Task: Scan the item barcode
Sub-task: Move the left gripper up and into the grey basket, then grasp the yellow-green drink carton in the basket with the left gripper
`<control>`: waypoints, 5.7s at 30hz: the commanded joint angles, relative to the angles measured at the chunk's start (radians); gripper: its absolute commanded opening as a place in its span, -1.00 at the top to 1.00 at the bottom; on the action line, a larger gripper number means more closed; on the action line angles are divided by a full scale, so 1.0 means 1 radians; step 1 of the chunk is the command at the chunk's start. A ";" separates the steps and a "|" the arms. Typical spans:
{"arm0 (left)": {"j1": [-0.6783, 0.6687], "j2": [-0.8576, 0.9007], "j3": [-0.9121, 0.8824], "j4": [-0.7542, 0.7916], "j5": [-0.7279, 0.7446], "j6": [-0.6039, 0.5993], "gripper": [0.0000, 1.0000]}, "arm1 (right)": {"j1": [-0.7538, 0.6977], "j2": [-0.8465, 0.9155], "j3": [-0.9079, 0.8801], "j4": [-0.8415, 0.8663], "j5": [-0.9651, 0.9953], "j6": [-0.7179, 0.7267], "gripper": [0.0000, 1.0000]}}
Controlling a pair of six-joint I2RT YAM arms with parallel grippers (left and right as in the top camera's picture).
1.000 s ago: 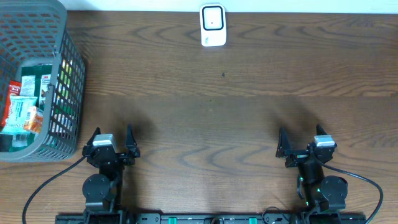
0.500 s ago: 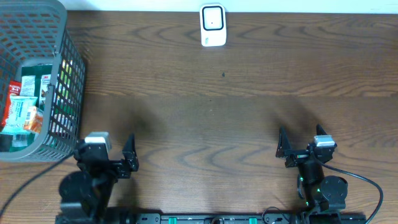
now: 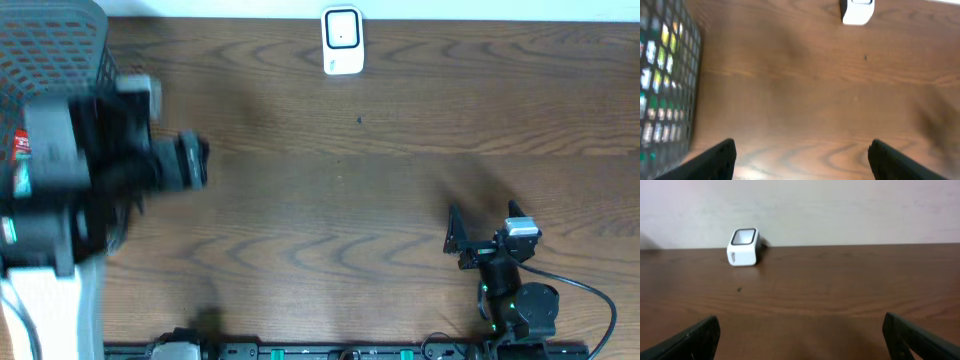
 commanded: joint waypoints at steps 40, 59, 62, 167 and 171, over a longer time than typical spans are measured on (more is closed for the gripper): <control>0.505 0.779 0.564 -0.071 -0.175 0.130 -0.72 | 0.006 -0.003 -0.001 -0.003 -0.004 0.013 -0.98; 0.505 1.079 0.563 -0.028 -0.036 0.269 -0.80 | 0.006 -0.003 -0.001 -0.003 -0.004 0.013 -0.98; 0.505 1.094 0.563 -0.025 -0.036 0.269 -0.80 | 0.006 -0.003 -0.001 -0.003 -0.004 0.013 -0.98; 0.455 1.097 0.308 0.193 0.035 0.228 0.20 | 0.006 -0.003 -0.001 -0.003 -0.004 0.013 -0.99; 0.457 1.094 0.317 0.204 0.035 0.179 0.31 | 0.006 -0.003 -0.001 -0.003 -0.004 0.013 -0.98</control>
